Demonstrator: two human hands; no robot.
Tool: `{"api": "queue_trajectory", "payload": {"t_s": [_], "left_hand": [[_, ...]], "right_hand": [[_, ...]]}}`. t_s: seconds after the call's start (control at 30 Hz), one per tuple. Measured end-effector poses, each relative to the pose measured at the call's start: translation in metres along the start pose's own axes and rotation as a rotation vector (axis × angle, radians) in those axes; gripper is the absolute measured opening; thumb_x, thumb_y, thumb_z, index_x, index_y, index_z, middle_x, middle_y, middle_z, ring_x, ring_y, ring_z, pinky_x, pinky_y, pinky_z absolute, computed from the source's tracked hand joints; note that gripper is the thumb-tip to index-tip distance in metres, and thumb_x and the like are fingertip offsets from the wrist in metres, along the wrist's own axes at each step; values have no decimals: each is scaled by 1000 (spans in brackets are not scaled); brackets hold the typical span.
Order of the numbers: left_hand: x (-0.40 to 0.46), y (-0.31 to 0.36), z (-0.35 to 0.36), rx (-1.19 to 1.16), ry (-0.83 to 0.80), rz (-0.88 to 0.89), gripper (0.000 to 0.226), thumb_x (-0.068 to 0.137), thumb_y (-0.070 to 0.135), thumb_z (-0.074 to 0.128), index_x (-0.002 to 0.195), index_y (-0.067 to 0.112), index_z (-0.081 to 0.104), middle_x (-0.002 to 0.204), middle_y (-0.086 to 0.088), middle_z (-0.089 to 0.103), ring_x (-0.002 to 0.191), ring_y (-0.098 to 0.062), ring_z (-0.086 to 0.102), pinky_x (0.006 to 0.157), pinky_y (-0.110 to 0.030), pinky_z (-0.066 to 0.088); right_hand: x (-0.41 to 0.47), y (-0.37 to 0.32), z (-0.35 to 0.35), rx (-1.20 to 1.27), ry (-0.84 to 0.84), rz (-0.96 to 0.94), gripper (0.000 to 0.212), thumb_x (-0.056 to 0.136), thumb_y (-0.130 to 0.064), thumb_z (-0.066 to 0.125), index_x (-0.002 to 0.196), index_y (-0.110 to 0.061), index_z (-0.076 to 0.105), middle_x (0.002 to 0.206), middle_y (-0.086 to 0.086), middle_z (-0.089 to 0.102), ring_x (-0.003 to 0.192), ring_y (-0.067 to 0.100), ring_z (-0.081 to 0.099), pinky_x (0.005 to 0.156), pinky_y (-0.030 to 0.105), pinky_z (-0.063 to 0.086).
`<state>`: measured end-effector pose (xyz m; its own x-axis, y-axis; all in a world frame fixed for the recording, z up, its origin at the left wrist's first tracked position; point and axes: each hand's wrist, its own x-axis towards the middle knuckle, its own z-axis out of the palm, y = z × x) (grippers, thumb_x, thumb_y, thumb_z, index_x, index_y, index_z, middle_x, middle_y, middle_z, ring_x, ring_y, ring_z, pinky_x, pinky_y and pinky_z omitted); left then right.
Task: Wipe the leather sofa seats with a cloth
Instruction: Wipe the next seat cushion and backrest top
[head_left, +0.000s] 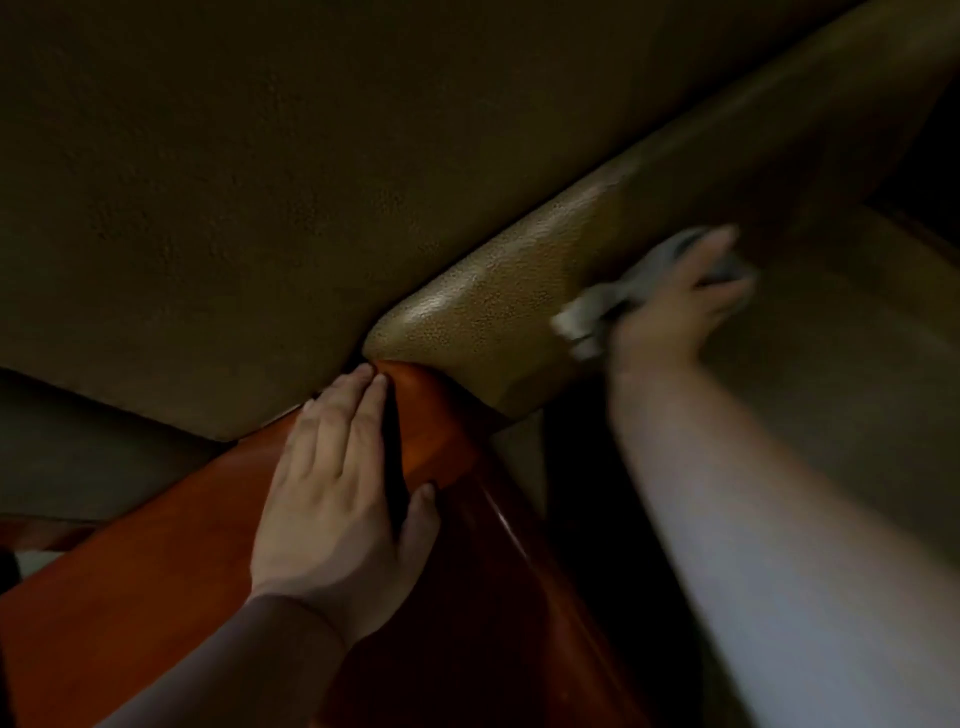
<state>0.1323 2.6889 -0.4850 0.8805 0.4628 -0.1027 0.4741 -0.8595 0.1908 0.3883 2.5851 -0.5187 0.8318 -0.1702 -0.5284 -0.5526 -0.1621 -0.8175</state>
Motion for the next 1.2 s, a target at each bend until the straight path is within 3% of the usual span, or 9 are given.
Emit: {"api": "queue_trajectory", "payload": {"t_s": [0.07, 0.13, 0.27, 0.4, 0.6, 0.73, 0.93, 1.1, 1.2], "left_hand": [[0, -1, 3, 8, -11, 61, 85, 95, 48, 44, 161, -2, 29, 167, -19, 29, 157, -35, 25, 128, -54, 23], [3, -1, 2, 5, -27, 54, 86, 94, 48, 44, 162, -1, 27, 169, -18, 28, 158, -34, 23, 128, -53, 22], [2, -1, 2, 20, -46, 36, 88, 92, 49, 44, 164, 3, 24, 170, -16, 26, 158, -35, 24, 128, -50, 18], [3, -1, 4, 38, -20, 50, 87, 92, 47, 45, 163, 1, 26, 169, -17, 28, 157, -35, 26, 127, -52, 22], [2, -1, 4, 38, -11, 54, 86, 93, 48, 47, 163, 3, 27, 169, -14, 28, 157, -34, 26, 128, -49, 19], [4, 0, 2, 62, -24, 15, 91, 88, 50, 52, 163, 5, 29, 168, -14, 30, 154, -32, 29, 128, -41, 14], [4, -1, 2, 11, 13, 34, 96, 82, 53, 61, 163, 9, 35, 171, -7, 28, 158, -22, 26, 128, -40, 17], [2, 1, -1, -37, 56, -21, 90, 80, 54, 63, 157, 11, 46, 163, -5, 41, 153, -20, 32, 130, -29, 5], [-6, 1, -4, -124, 100, -96, 69, 80, 47, 67, 139, 11, 64, 139, -14, 64, 134, -33, 52, 127, -33, 18]], "right_hand": [[25, -20, -8, -94, 88, -5, 78, 107, -46, 48, 167, -23, 2, 172, 19, 3, 157, 41, 9, 126, 52, 8], [24, -19, 0, -249, 8, -88, 83, 106, -26, 51, 165, -19, -6, 168, 30, -6, 154, 52, 3, 125, 59, 6], [-69, 25, 33, -74, -66, 177, 94, 98, -75, 29, 165, -24, -12, 173, 10, -12, 159, 35, -1, 127, 52, 1], [-63, 21, 33, 14, -75, 267, 92, 98, -76, 24, 165, -24, -11, 173, 8, -13, 160, 31, -5, 126, 53, -2], [-36, -16, 28, -198, 2, -359, 101, 91, -78, 32, 164, -24, -14, 172, 8, -20, 157, 43, -10, 126, 64, 3], [-69, 33, 23, -579, -248, -1042, 88, 103, -56, 36, 163, -3, 1, 169, 29, -6, 154, 52, -11, 123, 69, 4], [-63, -51, 26, -300, -339, -1417, 73, 105, -33, 35, 150, 22, 15, 158, 49, 7, 152, 61, 5, 124, 68, 8], [-132, -87, 79, -387, -246, -1763, 76, 104, -48, 31, 152, 11, 31, 154, 45, 28, 146, 62, 20, 123, 68, 15], [-156, -36, 83, -640, -496, -2068, 70, 107, -49, 36, 161, -7, 19, 168, 23, 12, 155, 43, 7, 128, 57, 1]]}}
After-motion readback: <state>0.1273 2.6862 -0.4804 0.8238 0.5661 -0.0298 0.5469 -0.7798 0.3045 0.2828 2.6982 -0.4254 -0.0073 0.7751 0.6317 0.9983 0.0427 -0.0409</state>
